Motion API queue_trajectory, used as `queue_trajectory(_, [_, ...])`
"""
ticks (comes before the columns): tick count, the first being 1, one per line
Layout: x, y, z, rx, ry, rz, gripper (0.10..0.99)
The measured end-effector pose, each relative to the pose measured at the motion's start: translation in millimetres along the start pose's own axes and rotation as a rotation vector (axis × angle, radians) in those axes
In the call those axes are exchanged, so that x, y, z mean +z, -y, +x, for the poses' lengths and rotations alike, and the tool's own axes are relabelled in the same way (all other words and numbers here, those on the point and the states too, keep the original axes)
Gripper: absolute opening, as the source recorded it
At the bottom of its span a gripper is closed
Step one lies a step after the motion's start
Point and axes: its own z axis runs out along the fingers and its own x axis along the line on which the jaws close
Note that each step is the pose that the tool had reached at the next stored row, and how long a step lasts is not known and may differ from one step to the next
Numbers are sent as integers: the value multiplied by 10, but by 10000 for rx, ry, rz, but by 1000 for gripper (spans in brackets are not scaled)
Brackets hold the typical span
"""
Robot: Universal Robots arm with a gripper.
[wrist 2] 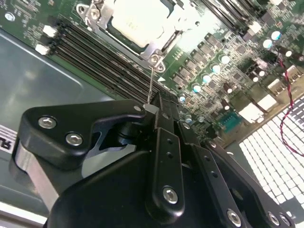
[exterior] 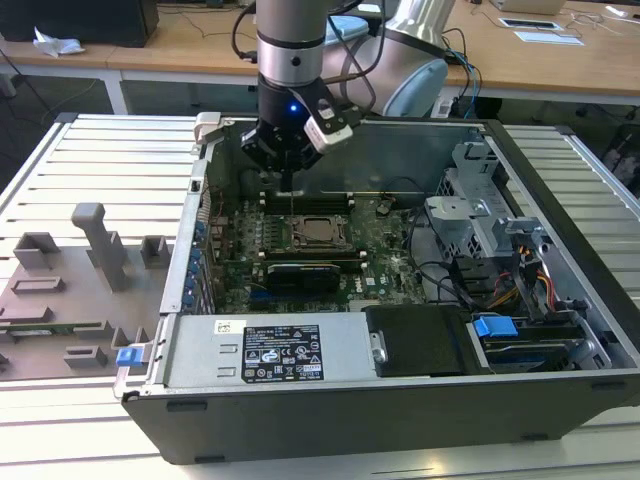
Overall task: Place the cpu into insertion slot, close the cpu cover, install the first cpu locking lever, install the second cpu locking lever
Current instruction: 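Install the first cpu locking lever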
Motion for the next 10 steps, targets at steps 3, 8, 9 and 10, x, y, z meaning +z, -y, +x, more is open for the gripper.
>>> queue_trajectory(3, [7,6,-46,1,-10,-1,106])
queue_trajectory(8, [30,20,-163,4,-42,-8,106])
queue_trajectory(9, [35,20,-163,31,-41,-10,106])
queue_trajectory(10, [45,21,-163,181,-37,-14,106])
